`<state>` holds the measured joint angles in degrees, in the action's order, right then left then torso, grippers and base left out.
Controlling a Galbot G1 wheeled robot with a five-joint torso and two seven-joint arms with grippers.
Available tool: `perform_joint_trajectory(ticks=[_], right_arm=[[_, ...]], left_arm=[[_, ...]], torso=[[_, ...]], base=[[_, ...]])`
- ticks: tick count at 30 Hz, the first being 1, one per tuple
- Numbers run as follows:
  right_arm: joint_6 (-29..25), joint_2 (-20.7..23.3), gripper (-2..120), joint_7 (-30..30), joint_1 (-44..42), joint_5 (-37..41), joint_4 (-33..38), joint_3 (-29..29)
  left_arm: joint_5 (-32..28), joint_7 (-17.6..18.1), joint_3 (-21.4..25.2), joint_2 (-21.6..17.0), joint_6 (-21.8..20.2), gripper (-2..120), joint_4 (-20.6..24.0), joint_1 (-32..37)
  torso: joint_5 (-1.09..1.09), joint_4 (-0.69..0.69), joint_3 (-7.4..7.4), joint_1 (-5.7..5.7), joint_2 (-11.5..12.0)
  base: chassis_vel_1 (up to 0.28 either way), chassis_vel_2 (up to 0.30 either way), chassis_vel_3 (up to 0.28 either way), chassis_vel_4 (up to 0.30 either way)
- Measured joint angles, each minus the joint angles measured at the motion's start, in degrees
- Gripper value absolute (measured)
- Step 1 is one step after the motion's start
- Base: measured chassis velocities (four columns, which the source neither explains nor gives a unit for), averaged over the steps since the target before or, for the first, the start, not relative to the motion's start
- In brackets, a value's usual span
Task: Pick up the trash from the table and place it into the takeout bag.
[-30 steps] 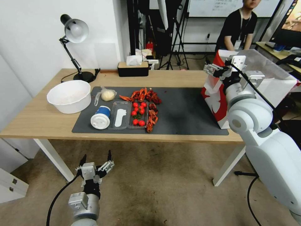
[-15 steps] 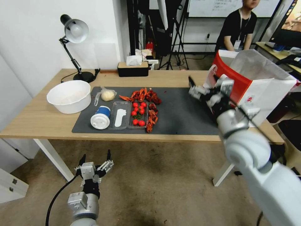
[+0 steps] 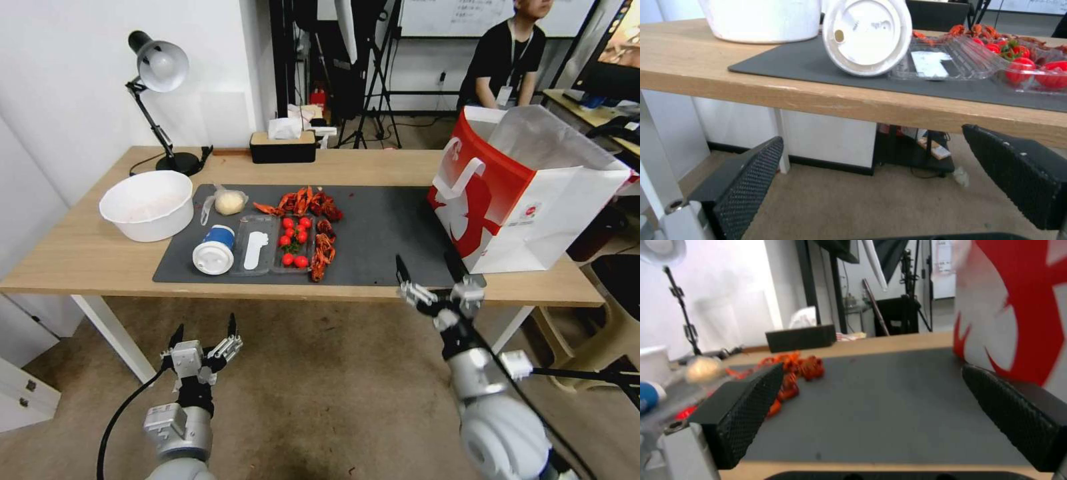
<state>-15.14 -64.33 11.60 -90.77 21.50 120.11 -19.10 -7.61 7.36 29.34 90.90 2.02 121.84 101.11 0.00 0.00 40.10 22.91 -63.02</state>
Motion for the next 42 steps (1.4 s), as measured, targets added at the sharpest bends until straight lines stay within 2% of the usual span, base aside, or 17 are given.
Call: perform_joint_trajectory(ticks=[8,15,42], right_arm=[[-1.7,-1.2,100,0.2,-2.8,-1.9,-1.1,0.2],[-2.8,-3.3,100,-0.3,-4.6,-4.3,-1.5,1.1],[-3.9,-6.0,100,-0.2,-5.2,-7.6,-2.8,2.3]], left_arm=[[0.1,0.0,-0.2,0.0,0.4,100,0.2,0.2],[-0.9,0.0,0.8,-1.4,0.5,100,2.5,1.4],[-1.4,0.1,1.5,-1.7,0.5,100,2.0,1.3]], torso=[[-0.01,0.0,0.0,0.0,0.0],[-0.01,0.0,0.0,0.0,0.0],[0.0,0.0,0.01,0.01,0.0]], base=[[0.0,0.0,0.0,0.0],[0.0,0.0,0.0,0.0],[0.0,0.0,0.0,0.0]])
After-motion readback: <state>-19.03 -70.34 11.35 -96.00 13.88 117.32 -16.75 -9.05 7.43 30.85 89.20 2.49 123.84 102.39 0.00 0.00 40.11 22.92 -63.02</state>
